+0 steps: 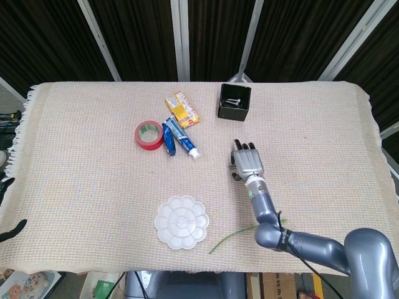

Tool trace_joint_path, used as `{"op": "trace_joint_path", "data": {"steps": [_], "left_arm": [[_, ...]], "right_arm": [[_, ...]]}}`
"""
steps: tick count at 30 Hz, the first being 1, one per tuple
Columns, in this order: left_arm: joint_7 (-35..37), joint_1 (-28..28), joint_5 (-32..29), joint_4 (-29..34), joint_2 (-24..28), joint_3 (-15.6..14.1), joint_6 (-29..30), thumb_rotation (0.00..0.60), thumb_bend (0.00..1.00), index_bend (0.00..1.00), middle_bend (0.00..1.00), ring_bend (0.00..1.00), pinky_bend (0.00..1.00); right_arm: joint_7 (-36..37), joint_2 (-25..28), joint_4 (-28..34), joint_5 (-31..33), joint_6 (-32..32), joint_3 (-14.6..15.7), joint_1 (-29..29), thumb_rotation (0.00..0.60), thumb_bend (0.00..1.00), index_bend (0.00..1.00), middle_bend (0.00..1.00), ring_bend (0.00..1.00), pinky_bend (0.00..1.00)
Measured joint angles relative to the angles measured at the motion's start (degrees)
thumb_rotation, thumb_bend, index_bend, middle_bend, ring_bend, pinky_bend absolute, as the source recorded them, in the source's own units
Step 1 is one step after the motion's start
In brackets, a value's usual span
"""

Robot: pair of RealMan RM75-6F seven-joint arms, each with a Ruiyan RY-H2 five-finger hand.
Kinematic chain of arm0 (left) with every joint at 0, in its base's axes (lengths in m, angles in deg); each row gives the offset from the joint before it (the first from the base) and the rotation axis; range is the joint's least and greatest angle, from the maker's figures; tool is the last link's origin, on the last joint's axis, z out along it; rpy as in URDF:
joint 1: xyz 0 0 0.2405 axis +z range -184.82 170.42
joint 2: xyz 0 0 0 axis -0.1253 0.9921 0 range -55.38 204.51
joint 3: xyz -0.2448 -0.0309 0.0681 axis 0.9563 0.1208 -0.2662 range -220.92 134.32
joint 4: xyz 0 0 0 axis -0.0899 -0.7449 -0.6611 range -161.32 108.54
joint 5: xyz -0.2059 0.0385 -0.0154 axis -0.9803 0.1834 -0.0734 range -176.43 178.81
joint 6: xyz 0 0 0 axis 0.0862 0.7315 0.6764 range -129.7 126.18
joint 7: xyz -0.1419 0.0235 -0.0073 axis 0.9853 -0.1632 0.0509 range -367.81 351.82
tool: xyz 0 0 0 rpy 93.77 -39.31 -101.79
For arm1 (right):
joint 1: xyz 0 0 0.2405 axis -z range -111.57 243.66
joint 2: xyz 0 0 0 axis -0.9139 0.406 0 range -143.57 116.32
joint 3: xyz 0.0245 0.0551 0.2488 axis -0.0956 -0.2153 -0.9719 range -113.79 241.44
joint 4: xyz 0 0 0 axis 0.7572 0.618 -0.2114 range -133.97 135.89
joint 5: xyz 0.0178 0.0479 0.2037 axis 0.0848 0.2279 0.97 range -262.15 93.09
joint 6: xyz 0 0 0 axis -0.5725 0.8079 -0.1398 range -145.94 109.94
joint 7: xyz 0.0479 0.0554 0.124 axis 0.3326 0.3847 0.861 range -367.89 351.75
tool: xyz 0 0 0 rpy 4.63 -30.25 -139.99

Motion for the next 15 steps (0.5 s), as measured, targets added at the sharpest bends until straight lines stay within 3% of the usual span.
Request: {"op": "trace_joint_path", "data": {"steps": [15], "left_arm": [[-0.1, 0.0, -0.3, -0.1, 0.0, 0.2, 0.0, 0.6, 0.34, 0.12, 0.0, 0.0, 0.0]], "right_arm": [[-0.1, -1.2, -3.7, 2.7, 1.2, 0.2, -1.7, 0.6, 0.29, 0.54, 0.1, 0.17, 0.14]]}}
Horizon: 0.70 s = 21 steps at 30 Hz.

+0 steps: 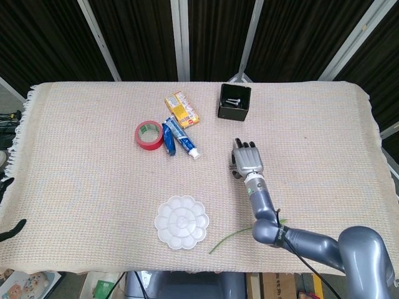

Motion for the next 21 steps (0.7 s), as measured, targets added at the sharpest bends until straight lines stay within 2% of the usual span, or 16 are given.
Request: {"op": "trace_joint_path", "data": {"steps": [21], "left_arm": [[-0.4, -0.1, -0.4, 0.0, -0.1, 0.1, -0.2, 0.6, 0.34, 0.12, 0.0, 0.0, 0.0]], "right_arm": [[0.3, -2.0, -4.4, 0.9, 1.6, 0.3, -2.1, 0.6, 0.29, 0.57, 0.11, 0.18, 0.14]]}}
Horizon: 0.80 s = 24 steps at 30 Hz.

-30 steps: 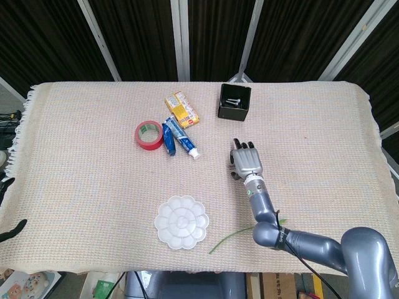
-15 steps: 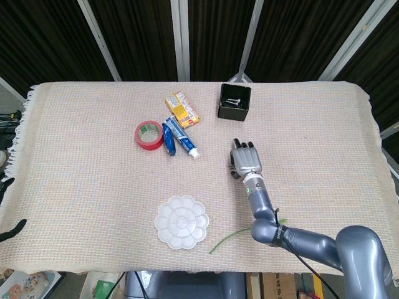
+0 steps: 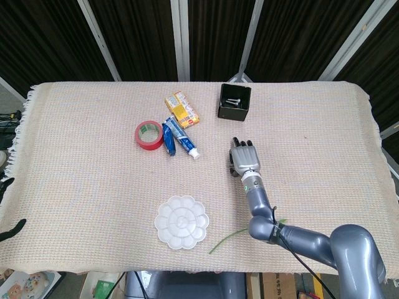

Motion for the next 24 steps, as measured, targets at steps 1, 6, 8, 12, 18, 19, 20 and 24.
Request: {"op": "trace_joint_path", "data": {"steps": [1, 6, 8, 12, 18, 19, 20, 24], "left_arm": [[-0.1, 0.0, 0.0, 0.0, 0.0, 0.0, 0.0, 0.6, 0.34, 0.12, 0.0, 0.0, 0.0], [-0.4, 0.1, 0.2, 0.1, -0.1, 0.0, 0.3, 0.6, 0.34, 0.13, 0.0, 0.0, 0.0], [-0.4, 0.1, 0.3, 0.1, -0.2, -0.1, 0.3, 0.6, 0.34, 0.12, 0.0, 0.0, 0.0], [-0.4, 0.1, 0.2, 0.1, -0.1, 0.0, 0.3, 0.6, 0.34, 0.13, 0.0, 0.0, 0.0], [-0.4, 0.0, 0.1, 0.1, -0.1, 0.0, 0.1, 0.6, 0.34, 0.14, 0.0, 0.0, 0.0], [-0.4, 0.0, 0.1, 0.1, -0.1, 0.0, 0.0, 0.6, 0.34, 0.14, 0.0, 0.0, 0.0], [-0.4, 0.0, 0.1, 0.1, -0.1, 0.0, 0.0, 0.6, 0.34, 0.14, 0.0, 0.0, 0.0], [-0.5, 0.0, 0.2, 0.1, -0.2, 0.0, 0.0, 0.6, 0.34, 0.14, 0.0, 0.0, 0.0]], "right_arm": [[0.0, 0.0, -0.1, 0.1, 0.1, 0.0, -0.1, 0.6, 0.29, 0.57, 0.11, 0.18, 0.14], [0.0, -0.1, -0.4, 0.4, 0.4, 0.1, -0.3, 0.6, 0.3, 0.6, 0.11, 0.18, 0.15], [0.2, -0.3, -0.6, 0.4, 0.3, 0.1, -0.3, 0.6, 0.3, 0.61, 0.11, 0.18, 0.15], [0.5, -0.4, -0.8, 0.4, 0.4, 0.2, -0.4, 0.6, 0.32, 0.61, 0.11, 0.18, 0.15], [0.9, -0.5, -0.9, 0.2, 0.4, 0.2, -0.5, 0.6, 0.32, 0.62, 0.11, 0.18, 0.15], [0.8, -0.5, -0.9, 0.2, 0.4, 0.2, -0.5, 0.6, 0.32, 0.62, 0.11, 0.18, 0.15], [0.8, -0.5, -0.9, 0.2, 0.4, 0.2, -0.5, 0.6, 0.32, 0.62, 0.11, 0.18, 0.15], [0.5, -0.4, -0.9, 0.4, 0.5, 0.3, -0.7, 0.6, 0.32, 0.62, 0.11, 0.18, 0.15]]}}
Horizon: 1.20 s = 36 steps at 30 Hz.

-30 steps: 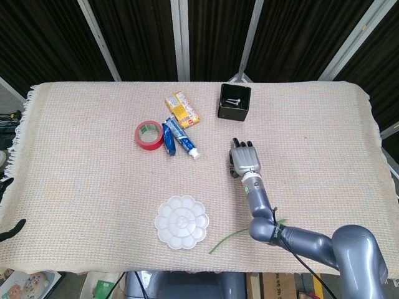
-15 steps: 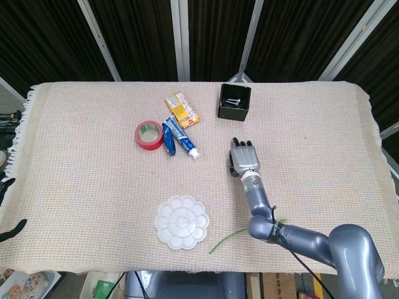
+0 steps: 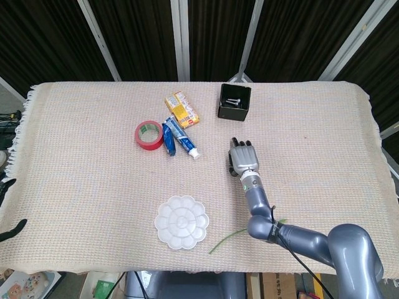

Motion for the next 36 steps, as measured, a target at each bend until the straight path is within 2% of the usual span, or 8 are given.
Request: {"op": "trace_joint_path", "data": {"steps": [8, 18, 27, 36], "left_arm": [[0.0, 0.0, -0.1, 0.0, 0.0, 0.0, 0.0, 0.6, 0.34, 0.14, 0.0, 0.0, 0.0], [0.0, 0.0, 0.0, 0.1, 0.1, 0.0, 0.0, 0.6, 0.34, 0.14, 0.0, 0.0, 0.0], [0.0, 0.0, 0.0, 0.0, 0.0, 0.0, 0.0, 0.6, 0.34, 0.15, 0.0, 0.0, 0.0], [0.2, 0.1, 0.2, 0.0, 0.1, -0.1, 0.1, 0.6, 0.34, 0.15, 0.0, 0.0, 0.0]], "right_arm": [[-0.7, 0.1, 0.1, 0.8, 0.1, 0.2, -0.4, 0.6, 0.35, 0.61, 0.11, 0.18, 0.15], [-2.6, 0.7, 0.7, 2.8, 0.8, 0.7, -1.1, 0.6, 0.35, 0.55, 0.11, 0.18, 0.15], [-2.7, 1.1, 1.1, 3.3, 0.7, 0.8, -1.5, 0.6, 0.36, 0.55, 0.11, 0.18, 0.15], [-1.8, 1.2, 1.6, 2.5, 0.1, 0.7, -1.4, 0.6, 0.38, 0.6, 0.11, 0.18, 0.15]]}}
